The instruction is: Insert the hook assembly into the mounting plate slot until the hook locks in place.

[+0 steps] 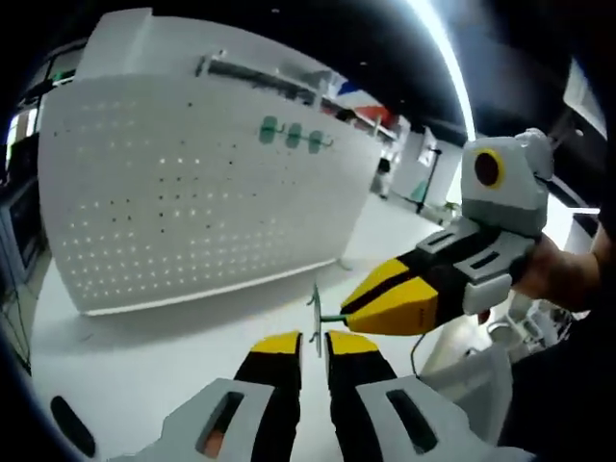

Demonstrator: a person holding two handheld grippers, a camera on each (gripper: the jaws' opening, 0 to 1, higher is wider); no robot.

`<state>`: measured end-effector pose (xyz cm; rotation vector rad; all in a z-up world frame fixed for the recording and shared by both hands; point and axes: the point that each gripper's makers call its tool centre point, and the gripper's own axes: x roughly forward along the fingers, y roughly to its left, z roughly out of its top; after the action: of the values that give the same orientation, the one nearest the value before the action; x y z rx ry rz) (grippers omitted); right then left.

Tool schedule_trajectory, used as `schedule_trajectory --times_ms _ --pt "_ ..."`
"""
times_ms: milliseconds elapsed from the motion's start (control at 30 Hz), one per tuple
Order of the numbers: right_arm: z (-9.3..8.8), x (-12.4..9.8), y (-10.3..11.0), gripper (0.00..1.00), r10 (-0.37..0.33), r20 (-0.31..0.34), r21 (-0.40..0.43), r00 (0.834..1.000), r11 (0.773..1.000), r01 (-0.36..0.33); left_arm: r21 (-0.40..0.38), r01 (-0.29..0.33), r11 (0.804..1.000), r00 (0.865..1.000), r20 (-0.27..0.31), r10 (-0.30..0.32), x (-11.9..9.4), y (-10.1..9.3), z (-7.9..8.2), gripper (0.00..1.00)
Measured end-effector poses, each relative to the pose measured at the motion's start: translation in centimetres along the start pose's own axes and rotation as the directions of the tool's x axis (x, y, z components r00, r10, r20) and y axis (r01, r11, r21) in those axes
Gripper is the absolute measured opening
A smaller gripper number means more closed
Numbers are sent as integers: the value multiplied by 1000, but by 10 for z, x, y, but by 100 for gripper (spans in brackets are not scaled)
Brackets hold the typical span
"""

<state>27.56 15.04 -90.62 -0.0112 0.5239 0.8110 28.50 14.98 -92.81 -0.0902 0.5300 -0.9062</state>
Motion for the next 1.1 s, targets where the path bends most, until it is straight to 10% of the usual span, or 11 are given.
schedule_trajectory --times_ms 600,833,1100 --pt "13 -9 4 2 27 45 -41 999 999 -25 -23 -11 1000 999 35 12 -4 0 11 1" --pt "38 -27 1 13 1 168 -178 986 984 29 -57 -40 998 997 66 44 -7 6 21 1" --pt "52 -36 6 22 4 303 -34 953 999 6 -127 -15 992 994 105 28 -10 -1 28 1"
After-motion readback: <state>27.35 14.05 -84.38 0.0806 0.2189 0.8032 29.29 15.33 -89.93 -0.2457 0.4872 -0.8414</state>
